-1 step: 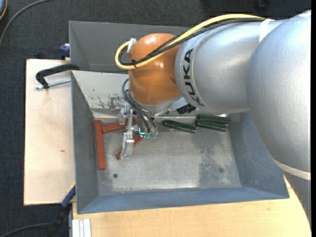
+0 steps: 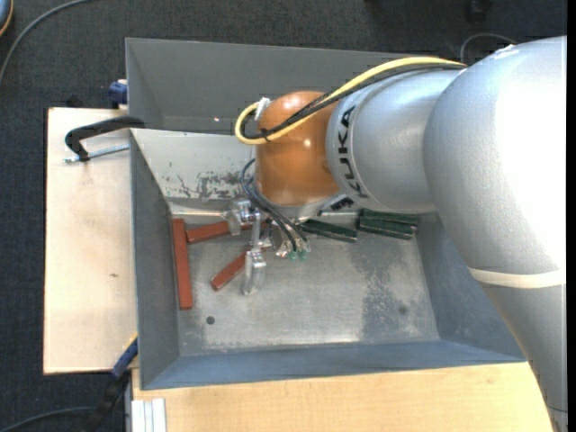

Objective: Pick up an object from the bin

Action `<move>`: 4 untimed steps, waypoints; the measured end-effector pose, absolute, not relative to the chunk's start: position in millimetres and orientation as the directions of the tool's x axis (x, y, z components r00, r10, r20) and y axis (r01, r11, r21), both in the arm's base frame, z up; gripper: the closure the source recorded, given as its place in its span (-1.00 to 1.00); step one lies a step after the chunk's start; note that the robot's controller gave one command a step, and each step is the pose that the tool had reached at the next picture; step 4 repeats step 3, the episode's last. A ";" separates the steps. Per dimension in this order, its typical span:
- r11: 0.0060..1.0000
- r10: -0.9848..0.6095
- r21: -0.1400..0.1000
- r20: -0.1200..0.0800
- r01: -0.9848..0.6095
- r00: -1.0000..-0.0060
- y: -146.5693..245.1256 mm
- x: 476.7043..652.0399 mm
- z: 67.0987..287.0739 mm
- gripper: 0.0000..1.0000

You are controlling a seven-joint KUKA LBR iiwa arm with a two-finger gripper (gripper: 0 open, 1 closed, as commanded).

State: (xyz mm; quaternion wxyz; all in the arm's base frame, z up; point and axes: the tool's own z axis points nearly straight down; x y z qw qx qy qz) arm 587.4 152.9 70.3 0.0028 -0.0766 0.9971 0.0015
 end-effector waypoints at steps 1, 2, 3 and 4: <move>0.988 -0.153 0.003 -0.008 -0.153 -0.988 154.1 588.1 73.3 1.00; 0.946 -0.324 0.002 -0.007 -0.324 -0.946 148.6 587.3 72.7 1.00; 0.938 -0.346 0.000 -0.016 -0.346 -0.938 166.5 601.6 217.4 1.00; 0.938 -0.346 0.000 -0.016 -0.346 -0.938 166.5 601.6 217.4 1.00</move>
Offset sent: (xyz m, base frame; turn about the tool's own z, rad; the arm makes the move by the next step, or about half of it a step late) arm 0.0000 0.0000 0.0000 0.0000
